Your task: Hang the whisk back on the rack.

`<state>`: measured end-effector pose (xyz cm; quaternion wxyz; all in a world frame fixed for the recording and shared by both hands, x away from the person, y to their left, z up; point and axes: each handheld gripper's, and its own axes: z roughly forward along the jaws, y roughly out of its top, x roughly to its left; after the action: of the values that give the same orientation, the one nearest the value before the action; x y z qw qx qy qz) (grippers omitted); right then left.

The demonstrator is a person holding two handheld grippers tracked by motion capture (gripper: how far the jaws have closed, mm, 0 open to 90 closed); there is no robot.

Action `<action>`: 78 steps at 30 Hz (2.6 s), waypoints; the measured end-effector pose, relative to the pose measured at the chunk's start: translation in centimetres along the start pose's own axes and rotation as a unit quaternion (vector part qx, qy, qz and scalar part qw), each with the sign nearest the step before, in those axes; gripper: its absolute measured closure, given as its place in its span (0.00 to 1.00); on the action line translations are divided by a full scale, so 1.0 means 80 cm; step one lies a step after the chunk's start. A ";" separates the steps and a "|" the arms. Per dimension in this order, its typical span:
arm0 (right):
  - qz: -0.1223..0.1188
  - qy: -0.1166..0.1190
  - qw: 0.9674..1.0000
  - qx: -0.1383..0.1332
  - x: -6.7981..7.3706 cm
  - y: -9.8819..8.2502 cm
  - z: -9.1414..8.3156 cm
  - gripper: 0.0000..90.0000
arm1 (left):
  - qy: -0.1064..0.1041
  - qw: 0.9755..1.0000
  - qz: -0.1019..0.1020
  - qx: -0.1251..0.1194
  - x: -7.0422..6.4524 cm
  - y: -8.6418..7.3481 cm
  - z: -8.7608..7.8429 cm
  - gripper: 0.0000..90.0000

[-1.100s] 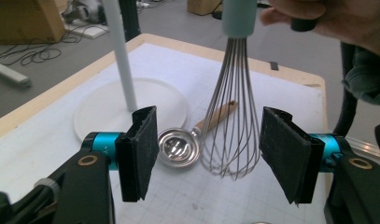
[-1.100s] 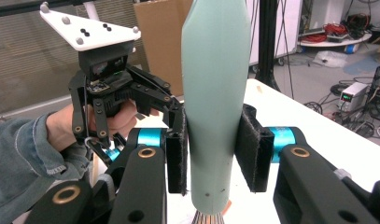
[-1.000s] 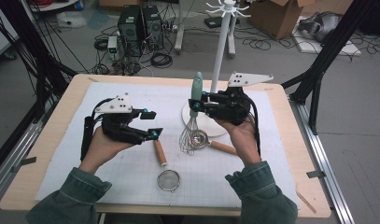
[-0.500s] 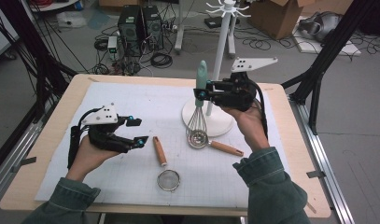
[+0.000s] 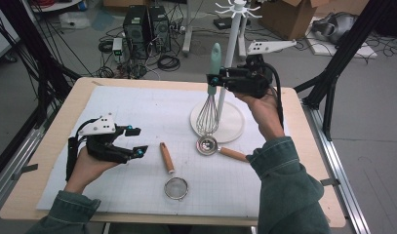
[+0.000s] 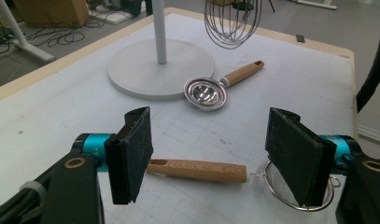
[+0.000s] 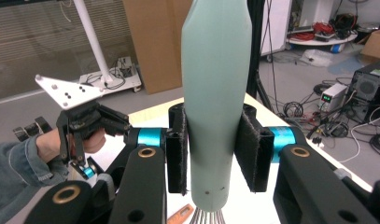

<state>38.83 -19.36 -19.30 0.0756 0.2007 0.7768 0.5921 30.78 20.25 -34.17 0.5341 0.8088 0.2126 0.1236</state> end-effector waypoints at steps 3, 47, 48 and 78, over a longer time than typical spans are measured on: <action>-0.001 -0.003 1.000 -0.003 -0.004 0.009 -0.003 0.75 | 0.000 1.000 0.001 0.000 0.000 -0.002 -0.001 0.35; 0.042 -0.056 0.998 -0.007 -0.071 0.051 -0.014 0.75 | 0.024 1.000 -0.012 -0.009 0.013 -0.021 -0.017 0.02; 0.044 -0.056 0.997 -0.006 -0.072 0.050 -0.014 0.75 | 0.026 1.000 -0.012 -0.008 0.013 -0.021 -0.017 0.02; 0.030 -0.091 0.995 -0.019 -0.082 0.042 -0.017 0.62 | 0.040 0.999 -0.021 -0.011 0.020 -0.026 -0.025 0.02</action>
<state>45.03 -22.45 -16.52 0.1316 0.2754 0.7491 0.5879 30.85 23.37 -35.34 0.5364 0.7928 0.2495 0.1466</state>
